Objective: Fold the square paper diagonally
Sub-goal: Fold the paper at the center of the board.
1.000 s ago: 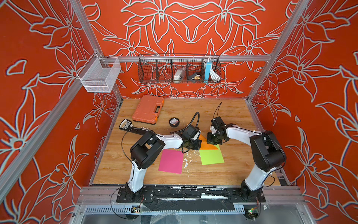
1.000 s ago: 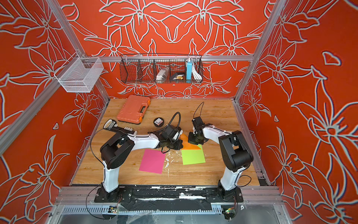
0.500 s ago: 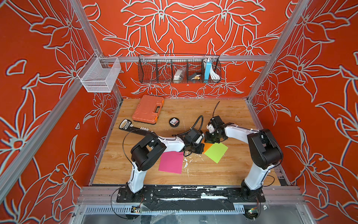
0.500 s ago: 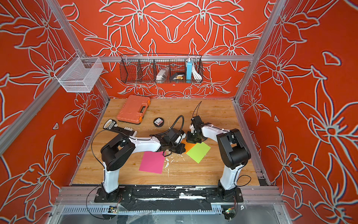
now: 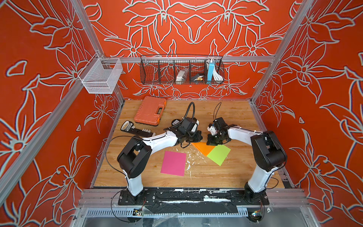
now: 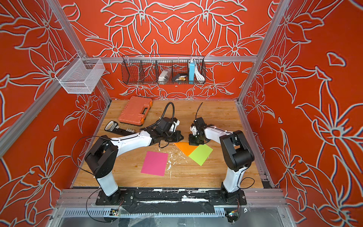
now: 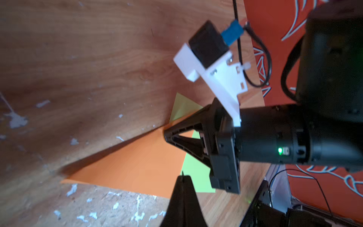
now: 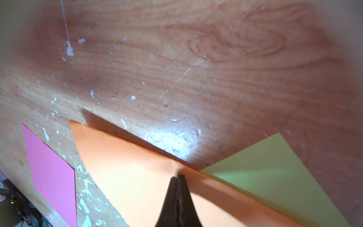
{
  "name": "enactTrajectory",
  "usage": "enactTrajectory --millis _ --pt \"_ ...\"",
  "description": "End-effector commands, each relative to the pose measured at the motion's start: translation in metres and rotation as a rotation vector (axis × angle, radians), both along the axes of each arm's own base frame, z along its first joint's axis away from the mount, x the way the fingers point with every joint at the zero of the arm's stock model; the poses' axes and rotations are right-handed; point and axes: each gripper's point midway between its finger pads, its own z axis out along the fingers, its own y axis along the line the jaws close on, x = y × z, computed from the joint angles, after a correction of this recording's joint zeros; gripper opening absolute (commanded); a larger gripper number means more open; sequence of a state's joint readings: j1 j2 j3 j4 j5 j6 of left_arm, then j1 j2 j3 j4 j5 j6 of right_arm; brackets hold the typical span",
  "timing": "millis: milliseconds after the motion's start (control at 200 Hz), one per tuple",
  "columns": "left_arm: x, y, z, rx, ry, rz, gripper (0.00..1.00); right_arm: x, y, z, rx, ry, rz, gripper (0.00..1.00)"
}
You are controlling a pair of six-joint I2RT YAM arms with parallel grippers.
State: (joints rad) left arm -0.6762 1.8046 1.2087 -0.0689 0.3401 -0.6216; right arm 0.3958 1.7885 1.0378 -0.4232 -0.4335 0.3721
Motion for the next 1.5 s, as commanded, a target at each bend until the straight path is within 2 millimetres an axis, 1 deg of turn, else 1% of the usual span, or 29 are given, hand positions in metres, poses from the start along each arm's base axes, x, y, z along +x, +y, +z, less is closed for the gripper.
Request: enactTrajectory --millis 0,285,375,525,631,796,851,996,1126,1341,1491 --pt "-0.004 -0.001 -0.022 0.044 0.086 -0.017 0.00 0.002 0.004 0.008 0.009 -0.018 0.040 0.00" --pt "0.003 -0.013 -0.043 0.077 0.152 -0.047 0.00 0.002 0.006 0.010 0.020 -0.019 0.037 0.00" --pt "0.003 -0.017 -0.049 0.076 0.166 -0.061 0.00 0.002 0.005 0.009 0.020 -0.017 0.040 0.00" --pt "0.003 -0.021 -0.068 0.093 0.195 -0.084 0.00 0.002 0.008 0.011 0.034 -0.033 0.059 0.00" --pt "0.003 -0.023 -0.073 0.091 0.200 -0.094 0.00 0.001 0.010 0.011 0.050 -0.031 0.073 0.00" --pt "-0.001 -0.022 -0.083 0.100 0.221 -0.105 0.00 0.001 0.009 0.012 0.047 -0.040 0.074 0.00" --pt "-0.002 -0.022 -0.083 0.100 0.218 -0.115 0.00 0.002 0.008 0.013 0.050 -0.044 0.070 0.00" --pt "-0.003 -0.014 -0.090 0.138 0.202 -0.109 0.00 0.001 0.009 0.014 0.056 -0.046 0.074 0.00" --pt "-0.004 -0.013 -0.104 0.161 0.224 -0.112 0.00 0.001 0.011 0.021 0.071 -0.058 0.069 0.00" --pt "-0.005 -0.008 -0.116 0.179 0.226 -0.101 0.00 0.002 0.016 0.035 0.125 -0.053 0.008 0.00" --pt "-0.006 -0.008 -0.120 0.178 0.230 -0.096 0.00 0.000 0.013 0.026 0.112 -0.004 -0.064 0.00"
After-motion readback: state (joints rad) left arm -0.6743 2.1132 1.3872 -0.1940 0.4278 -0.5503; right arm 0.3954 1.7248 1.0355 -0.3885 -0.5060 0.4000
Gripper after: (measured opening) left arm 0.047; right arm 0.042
